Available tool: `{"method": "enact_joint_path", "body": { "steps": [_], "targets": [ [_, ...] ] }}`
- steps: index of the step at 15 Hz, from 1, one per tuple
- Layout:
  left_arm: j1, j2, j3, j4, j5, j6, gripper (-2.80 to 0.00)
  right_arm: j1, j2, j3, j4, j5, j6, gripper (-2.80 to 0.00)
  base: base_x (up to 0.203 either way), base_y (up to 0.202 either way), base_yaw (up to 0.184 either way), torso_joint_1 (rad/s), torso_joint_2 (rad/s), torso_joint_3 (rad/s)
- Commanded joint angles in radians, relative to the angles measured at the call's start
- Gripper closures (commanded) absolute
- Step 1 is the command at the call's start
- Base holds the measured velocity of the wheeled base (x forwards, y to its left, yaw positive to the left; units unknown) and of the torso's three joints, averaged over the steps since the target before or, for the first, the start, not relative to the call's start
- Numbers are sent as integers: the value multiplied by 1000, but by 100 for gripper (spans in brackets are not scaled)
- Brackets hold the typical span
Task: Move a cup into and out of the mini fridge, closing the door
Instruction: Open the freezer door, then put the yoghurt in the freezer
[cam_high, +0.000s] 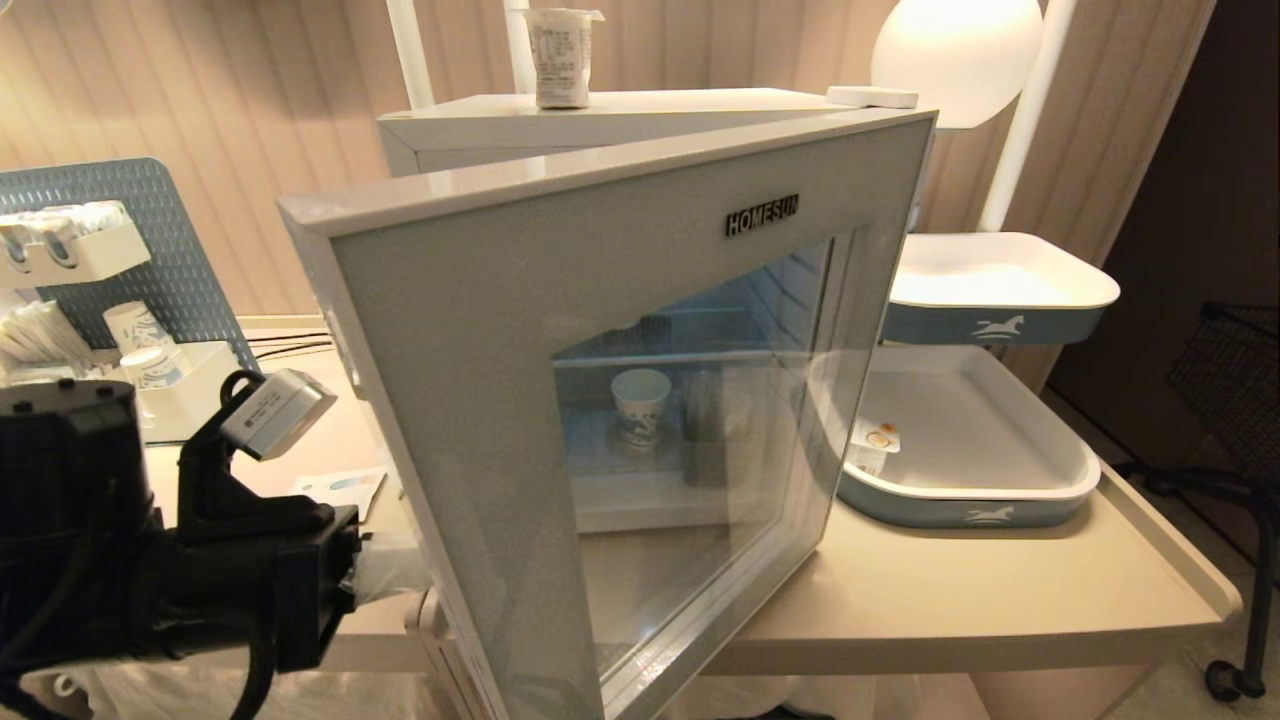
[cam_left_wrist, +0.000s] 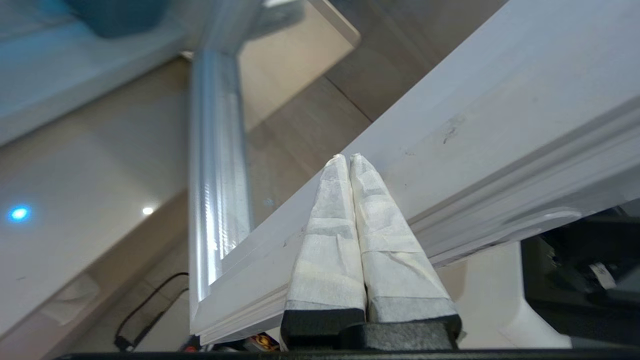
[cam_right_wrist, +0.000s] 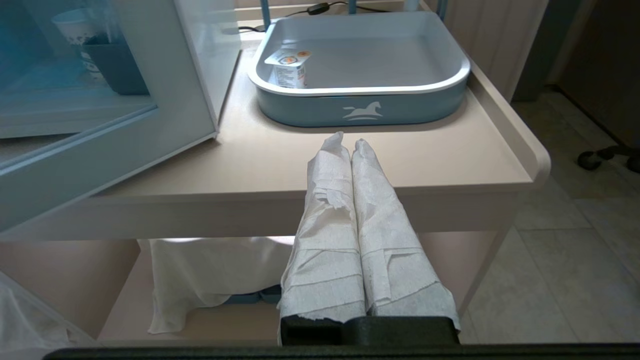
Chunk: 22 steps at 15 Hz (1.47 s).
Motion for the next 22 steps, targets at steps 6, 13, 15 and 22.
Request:
{"method": "enact_joint_path", "body": {
  "steps": [6,13,15,22],
  "targets": [
    [-235,-50,3,4,-7,5,0,0,1,-1,0,1,0,0,0,0,0,0,0,0],
    [-235,-59,1,5,-6,6,0,0,1,0,0,1,0,0,0,0,0,0,0,0],
    [-235,-56,3,5,-6,6,0,0,1,0,0,1,0,0,0,0,0,0,0,0],
    [-134,-273,-17,88,206,-2,0,0,1,-1,0,1,0,0,0,0,0,0,0,0]
  ]
}}
